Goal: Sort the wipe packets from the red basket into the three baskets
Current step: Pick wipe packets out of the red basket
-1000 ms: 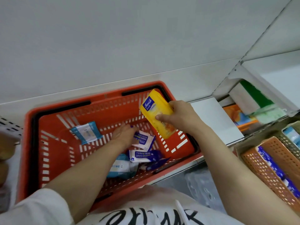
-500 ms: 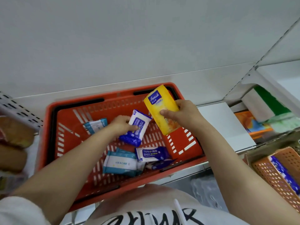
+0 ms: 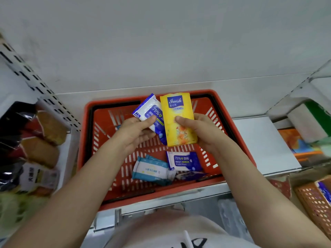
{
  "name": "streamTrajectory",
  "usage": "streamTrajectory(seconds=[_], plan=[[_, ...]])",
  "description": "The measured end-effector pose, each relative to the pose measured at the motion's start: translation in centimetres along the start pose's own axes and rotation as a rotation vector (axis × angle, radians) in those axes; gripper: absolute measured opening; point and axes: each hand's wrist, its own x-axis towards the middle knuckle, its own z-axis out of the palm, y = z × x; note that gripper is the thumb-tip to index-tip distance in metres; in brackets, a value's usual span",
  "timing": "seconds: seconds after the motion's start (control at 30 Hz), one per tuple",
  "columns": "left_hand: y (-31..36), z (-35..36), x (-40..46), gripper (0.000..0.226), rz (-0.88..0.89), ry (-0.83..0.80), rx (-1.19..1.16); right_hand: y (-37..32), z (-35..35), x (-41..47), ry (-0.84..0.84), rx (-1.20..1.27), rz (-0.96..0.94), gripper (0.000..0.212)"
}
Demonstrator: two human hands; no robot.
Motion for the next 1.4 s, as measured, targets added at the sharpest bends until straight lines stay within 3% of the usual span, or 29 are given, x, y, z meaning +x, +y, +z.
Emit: streamTrajectory(seconds=[0.23, 0.43, 0.63, 0.93, 1.1, 1.4], plan=[[1.6, -0.7, -0.7, 0.045, 0.184, 0.065, 0.23, -0.3, -0.5, -2.5, 0.053, -0.111, -0.09, 0.029], [1.8, 3.7, -5.1, 0.027, 0.277, -0.207, 0.494, -1.2, -3.8, -7.9, 0.113, -0.113, -0.23, 0.036], [0.0, 10.6, -10.2, 0.012, 0.376, -0.219, 0.458, -0.1, -9.8, -15.8, 0.206, -0.112, -0.361, 0.031], [-14.2, 28.7, -19.6, 0.019, 0.299, -0.273, 0.337, 10.7, -26.0, -35.1, 0.558, 0.0, -0.36, 0.018], [-22.9, 38.3, -25.1, 0.028, 0.24, -0.376, 0.385, 18.2, -34.2, -45.0, 0.751, 0.055, -0.246, 0.029], [-29.7, 51.9, -27.3, 0.032, 0.233, -0.439, 0.465, 22.9, -45.8, -53.6, 0.918, 0.153, -0.245, 0.027]])
